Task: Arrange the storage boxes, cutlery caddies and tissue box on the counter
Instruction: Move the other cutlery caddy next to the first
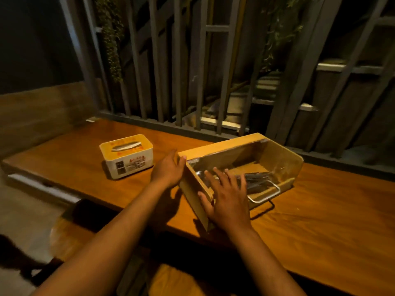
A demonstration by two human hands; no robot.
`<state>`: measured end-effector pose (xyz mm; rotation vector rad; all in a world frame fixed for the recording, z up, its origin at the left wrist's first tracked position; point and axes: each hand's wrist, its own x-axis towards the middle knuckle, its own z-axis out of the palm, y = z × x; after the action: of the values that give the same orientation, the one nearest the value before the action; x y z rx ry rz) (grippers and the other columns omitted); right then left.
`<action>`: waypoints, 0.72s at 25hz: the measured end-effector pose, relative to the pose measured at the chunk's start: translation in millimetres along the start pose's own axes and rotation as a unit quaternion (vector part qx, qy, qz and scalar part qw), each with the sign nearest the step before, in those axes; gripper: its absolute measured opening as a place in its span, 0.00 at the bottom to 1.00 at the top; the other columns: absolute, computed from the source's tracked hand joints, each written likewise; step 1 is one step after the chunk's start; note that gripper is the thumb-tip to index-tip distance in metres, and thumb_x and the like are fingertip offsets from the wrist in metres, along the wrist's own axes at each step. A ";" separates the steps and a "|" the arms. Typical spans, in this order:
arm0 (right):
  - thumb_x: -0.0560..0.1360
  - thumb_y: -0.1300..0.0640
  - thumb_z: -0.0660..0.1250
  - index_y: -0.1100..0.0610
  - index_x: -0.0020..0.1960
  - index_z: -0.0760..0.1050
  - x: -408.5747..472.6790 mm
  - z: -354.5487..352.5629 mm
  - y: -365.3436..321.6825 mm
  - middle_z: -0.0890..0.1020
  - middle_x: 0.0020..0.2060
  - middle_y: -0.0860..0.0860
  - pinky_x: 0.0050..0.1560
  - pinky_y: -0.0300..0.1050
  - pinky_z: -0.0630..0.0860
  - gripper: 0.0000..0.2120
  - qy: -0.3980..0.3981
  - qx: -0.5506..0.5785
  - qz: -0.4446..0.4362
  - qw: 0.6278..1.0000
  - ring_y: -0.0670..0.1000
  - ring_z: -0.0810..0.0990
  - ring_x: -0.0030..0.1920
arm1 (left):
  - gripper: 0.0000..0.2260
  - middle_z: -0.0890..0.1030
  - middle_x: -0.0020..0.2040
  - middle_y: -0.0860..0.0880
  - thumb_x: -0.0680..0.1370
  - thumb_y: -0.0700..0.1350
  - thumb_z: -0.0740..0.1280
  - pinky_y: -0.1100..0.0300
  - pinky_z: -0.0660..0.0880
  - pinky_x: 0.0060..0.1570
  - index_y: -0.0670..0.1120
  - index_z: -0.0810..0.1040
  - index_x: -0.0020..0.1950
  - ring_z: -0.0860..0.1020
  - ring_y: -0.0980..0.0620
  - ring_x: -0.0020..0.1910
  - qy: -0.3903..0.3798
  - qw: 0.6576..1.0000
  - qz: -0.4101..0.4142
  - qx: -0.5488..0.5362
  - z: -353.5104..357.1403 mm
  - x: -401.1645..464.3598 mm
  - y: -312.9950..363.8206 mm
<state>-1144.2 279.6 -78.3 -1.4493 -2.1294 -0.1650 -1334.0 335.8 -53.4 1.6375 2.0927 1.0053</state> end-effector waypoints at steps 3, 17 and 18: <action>0.75 0.36 0.57 0.41 0.71 0.66 -20.8 -11.0 19.6 0.69 0.72 0.43 0.74 0.63 0.51 0.26 -0.009 0.026 -0.018 0.999 0.50 0.64 0.73 | 0.23 0.77 0.66 0.43 0.79 0.60 0.61 0.49 0.70 0.63 0.49 0.74 0.68 0.74 0.41 0.64 -0.073 0.983 -0.078 -0.151 13.7 9.2 0.6; 0.63 0.33 0.72 0.42 0.67 0.72 -74.2 -44.7 72.2 0.64 0.75 0.46 0.62 0.38 0.67 0.35 0.083 0.183 0.138 0.970 0.47 0.62 0.74 | 0.20 0.77 0.54 0.55 0.75 0.61 0.67 0.53 0.70 0.50 0.64 0.68 0.66 0.75 0.53 0.49 -0.203 0.926 -0.118 -0.295 34.4 -73.1 20.0; 0.63 0.35 0.74 0.43 0.67 0.73 -76.1 -47.2 78.0 0.65 0.75 0.46 0.62 0.38 0.67 0.35 0.084 0.182 0.128 0.971 0.48 0.63 0.74 | 0.21 0.77 0.56 0.54 0.75 0.60 0.67 0.53 0.71 0.51 0.62 0.69 0.67 0.75 0.51 0.52 -0.191 0.929 -0.117 -0.293 36.5 -80.2 26.8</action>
<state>-1037.1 230.3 -92.8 -1.4147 -1.7112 0.1845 -1267.5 276.1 -75.6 1.1364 1.4898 1.0036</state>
